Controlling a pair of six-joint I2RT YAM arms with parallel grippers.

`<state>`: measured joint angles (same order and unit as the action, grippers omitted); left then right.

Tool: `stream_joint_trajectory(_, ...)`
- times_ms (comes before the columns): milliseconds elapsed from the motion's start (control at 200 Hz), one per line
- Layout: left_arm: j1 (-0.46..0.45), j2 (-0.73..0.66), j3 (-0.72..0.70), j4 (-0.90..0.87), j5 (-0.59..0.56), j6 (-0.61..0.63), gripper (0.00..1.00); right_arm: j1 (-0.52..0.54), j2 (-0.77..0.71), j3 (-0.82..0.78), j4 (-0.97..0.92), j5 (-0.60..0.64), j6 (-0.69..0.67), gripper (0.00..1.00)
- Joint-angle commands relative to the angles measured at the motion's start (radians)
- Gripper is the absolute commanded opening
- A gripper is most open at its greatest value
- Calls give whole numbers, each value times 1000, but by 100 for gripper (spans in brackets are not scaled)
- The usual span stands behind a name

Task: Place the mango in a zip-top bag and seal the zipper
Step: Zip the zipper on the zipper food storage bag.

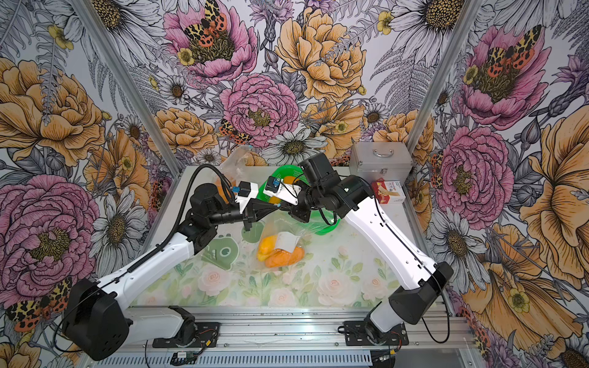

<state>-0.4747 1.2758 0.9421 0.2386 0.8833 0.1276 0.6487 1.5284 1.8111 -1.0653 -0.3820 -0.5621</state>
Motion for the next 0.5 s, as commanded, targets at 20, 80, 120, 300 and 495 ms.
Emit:
stream_joint_trajectory(20, 52, -38, -31, 70, -20, -68, 0, -9, -13, 22, -9, 51, 7, 0)
stream_joint_trajectory(80, 60, -40, -35, 82, -16, -79, 0, -9, -23, 18, -9, 62, 3, 0)
stream_joint_trajectory(120, 63, -41, -35, 85, -14, -84, 0, -9, -28, 15, -9, 70, 1, 0)
stream_joint_trajectory(300, 76, -44, -42, 95, -12, -96, 0, -11, -54, -8, -10, 104, -12, 0)
stream_joint_trajectory(495, 102, -65, -58, 97, -9, -100, 0, -10, -69, -11, -45, 157, -34, 0)
